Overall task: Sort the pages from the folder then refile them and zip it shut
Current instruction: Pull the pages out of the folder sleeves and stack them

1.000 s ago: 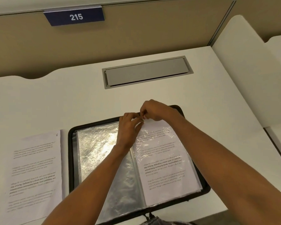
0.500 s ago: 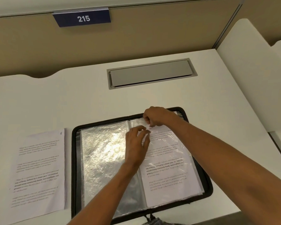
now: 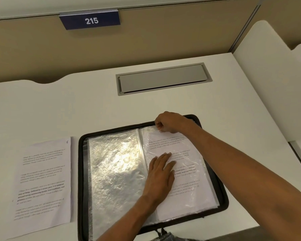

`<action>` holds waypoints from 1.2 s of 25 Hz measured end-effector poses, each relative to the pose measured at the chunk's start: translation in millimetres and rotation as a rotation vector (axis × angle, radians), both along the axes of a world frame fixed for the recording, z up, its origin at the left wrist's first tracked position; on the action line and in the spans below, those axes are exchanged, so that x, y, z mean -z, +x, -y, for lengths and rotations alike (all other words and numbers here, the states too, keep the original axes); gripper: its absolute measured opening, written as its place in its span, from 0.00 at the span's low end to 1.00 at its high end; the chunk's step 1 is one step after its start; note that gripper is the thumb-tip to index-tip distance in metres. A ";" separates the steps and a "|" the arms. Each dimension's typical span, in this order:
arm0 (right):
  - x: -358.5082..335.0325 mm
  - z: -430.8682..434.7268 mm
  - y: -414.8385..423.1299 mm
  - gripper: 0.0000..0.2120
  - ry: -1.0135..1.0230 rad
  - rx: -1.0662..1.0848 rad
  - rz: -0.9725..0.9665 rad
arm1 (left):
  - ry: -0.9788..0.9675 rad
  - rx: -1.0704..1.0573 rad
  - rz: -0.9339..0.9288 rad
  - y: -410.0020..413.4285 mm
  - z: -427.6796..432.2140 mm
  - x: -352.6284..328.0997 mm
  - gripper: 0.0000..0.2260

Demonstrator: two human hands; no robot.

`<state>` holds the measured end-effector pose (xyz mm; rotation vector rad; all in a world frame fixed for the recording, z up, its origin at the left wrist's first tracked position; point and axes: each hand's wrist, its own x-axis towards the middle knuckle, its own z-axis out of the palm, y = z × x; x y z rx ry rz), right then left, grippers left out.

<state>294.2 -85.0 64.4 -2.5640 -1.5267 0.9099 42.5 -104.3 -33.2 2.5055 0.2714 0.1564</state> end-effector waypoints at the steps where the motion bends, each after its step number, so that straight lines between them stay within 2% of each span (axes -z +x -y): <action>1: -0.2 0.1 0.4 0.03 0.007 0.009 -0.018 | 0.028 0.005 -0.021 0.2 0.8 -0.1 0.18; 5: -3.1 -0.1 2.1 0.07 -0.074 -0.002 -0.072 | 0.202 0.076 -0.109 -1.3 13.7 -1.1 0.24; 7: -4.4 -2.2 5.2 0.07 -0.039 0.020 -0.004 | 0.245 0.098 -0.128 -2.2 20.5 -2.1 0.25; 10: -9.7 -4.9 12.1 0.08 0.079 0.113 0.066 | 0.270 0.101 -0.148 -2.4 28.2 -2.4 0.25; 13: -14.4 -7.5 16.0 0.11 -0.017 0.067 0.064 | 0.286 0.086 -0.152 -2.9 33.4 -0.4 0.25; 17: -21.3 -12.4 26.0 0.09 0.106 0.168 0.140 | 0.301 0.072 -0.141 -0.8 37.6 -0.3 0.25; 21: -33.4 -13.8 30.8 0.14 0.003 0.150 0.147 | 0.309 0.074 -0.144 -0.5 38.6 2.0 0.26; 30: -102.2 -24.9 46.9 0.09 0.297 0.184 0.310 | 0.324 0.055 -0.150 0.7 40.3 0.3 0.25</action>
